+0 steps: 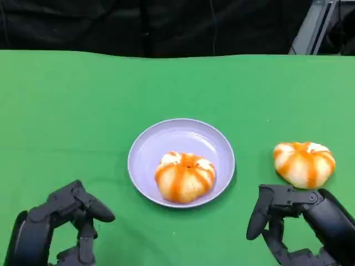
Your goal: Grasp the bread from the table and place it into the plate.
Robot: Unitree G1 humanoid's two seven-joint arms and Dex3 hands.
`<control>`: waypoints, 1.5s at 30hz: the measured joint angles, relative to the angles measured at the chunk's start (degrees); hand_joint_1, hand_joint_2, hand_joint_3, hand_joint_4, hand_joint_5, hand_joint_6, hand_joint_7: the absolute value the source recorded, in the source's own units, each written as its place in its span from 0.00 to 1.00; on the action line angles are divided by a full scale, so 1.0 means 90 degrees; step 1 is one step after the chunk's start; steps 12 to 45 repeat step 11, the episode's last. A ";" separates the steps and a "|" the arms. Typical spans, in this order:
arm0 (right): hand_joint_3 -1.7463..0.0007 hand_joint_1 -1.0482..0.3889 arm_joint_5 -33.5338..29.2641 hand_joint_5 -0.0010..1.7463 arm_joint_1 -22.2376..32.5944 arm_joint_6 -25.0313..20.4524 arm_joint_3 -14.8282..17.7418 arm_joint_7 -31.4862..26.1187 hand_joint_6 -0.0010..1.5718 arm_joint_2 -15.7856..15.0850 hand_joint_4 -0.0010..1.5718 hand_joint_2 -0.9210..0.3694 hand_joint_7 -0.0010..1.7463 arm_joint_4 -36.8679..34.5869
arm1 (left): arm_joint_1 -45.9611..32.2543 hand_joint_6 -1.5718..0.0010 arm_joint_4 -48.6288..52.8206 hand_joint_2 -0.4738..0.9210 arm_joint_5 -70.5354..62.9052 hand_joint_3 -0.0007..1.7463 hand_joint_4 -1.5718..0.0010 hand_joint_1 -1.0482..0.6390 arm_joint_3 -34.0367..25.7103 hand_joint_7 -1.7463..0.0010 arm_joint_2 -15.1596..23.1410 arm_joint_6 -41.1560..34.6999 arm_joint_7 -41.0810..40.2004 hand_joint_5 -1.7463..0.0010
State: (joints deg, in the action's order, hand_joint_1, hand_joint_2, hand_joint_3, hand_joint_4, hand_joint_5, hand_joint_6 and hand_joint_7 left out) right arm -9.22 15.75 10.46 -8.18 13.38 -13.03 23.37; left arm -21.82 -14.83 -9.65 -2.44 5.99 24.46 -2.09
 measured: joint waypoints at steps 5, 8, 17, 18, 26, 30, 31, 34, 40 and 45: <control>0.20 0.84 0.0014 0.95 -0.0040 0.0009 0.0040 0.0027 0.50 -0.0013 0.57 0.46 0.77 -0.0055 | 0.0109 0.54 0.0129 0.63 0.0050 0.77 0.51 0.65 -0.0050 0.14 -0.0044 -0.0001 0.0001 0.03; 0.21 0.83 0.0078 0.95 -0.0030 0.0002 0.0047 0.0091 0.50 -0.0014 0.56 0.46 0.77 -0.0051 | 0.0112 0.54 0.0164 0.63 0.0051 0.77 0.50 0.65 -0.0049 0.15 -0.0081 -0.0001 0.0001 0.03; 0.21 0.83 0.0078 0.95 -0.0010 -0.0010 0.0054 0.0112 0.51 -0.0016 0.56 0.46 0.77 -0.0041 | 0.0112 0.53 0.0163 0.62 0.0041 0.78 0.49 0.64 -0.0046 0.15 -0.0100 -0.0002 0.0001 0.02; 0.21 0.83 0.0078 0.95 -0.0010 -0.0010 0.0054 0.0112 0.51 -0.0016 0.56 0.46 0.77 -0.0041 | 0.0112 0.53 0.0163 0.62 0.0041 0.78 0.49 0.64 -0.0046 0.15 -0.0100 -0.0002 0.0001 0.02; 0.21 0.83 0.0078 0.95 -0.0010 -0.0010 0.0054 0.0112 0.51 -0.0016 0.56 0.46 0.77 -0.0041 | 0.0112 0.53 0.0163 0.62 0.0041 0.78 0.49 0.64 -0.0046 0.15 -0.0100 -0.0002 0.0001 0.02; 0.21 0.83 0.0078 0.95 -0.0010 -0.0010 0.0054 0.0112 0.51 -0.0016 0.56 0.46 0.77 -0.0041 | 0.0112 0.53 0.0163 0.62 0.0041 0.78 0.49 0.64 -0.0046 0.15 -0.0100 -0.0002 0.0001 0.02; 0.21 0.83 0.0078 0.95 -0.0010 -0.0010 0.0054 0.0112 0.51 -0.0016 0.56 0.46 0.77 -0.0041 | 0.0112 0.53 0.0163 0.62 0.0041 0.78 0.49 0.64 -0.0046 0.15 -0.0100 -0.0002 0.0001 0.02; 0.21 0.83 0.0078 0.95 -0.0010 -0.0010 0.0054 0.0112 0.51 -0.0016 0.56 0.46 0.77 -0.0041 | 0.0112 0.53 0.0163 0.62 0.0041 0.78 0.49 0.64 -0.0046 0.15 -0.0100 -0.0002 0.0001 0.02; 0.21 0.83 0.0078 0.95 -0.0010 -0.0010 0.0054 0.0112 0.51 -0.0016 0.56 0.46 0.77 -0.0041 | 0.0112 0.53 0.0163 0.62 0.0041 0.78 0.49 0.64 -0.0046 0.15 -0.0100 -0.0002 0.0001 0.02; 0.21 0.83 0.0078 0.95 -0.0010 -0.0010 0.0054 0.0112 0.51 -0.0016 0.56 0.46 0.77 -0.0041 | 0.0112 0.53 0.0163 0.62 0.0041 0.78 0.49 0.64 -0.0046 0.15 -0.0100 -0.0002 0.0001 0.02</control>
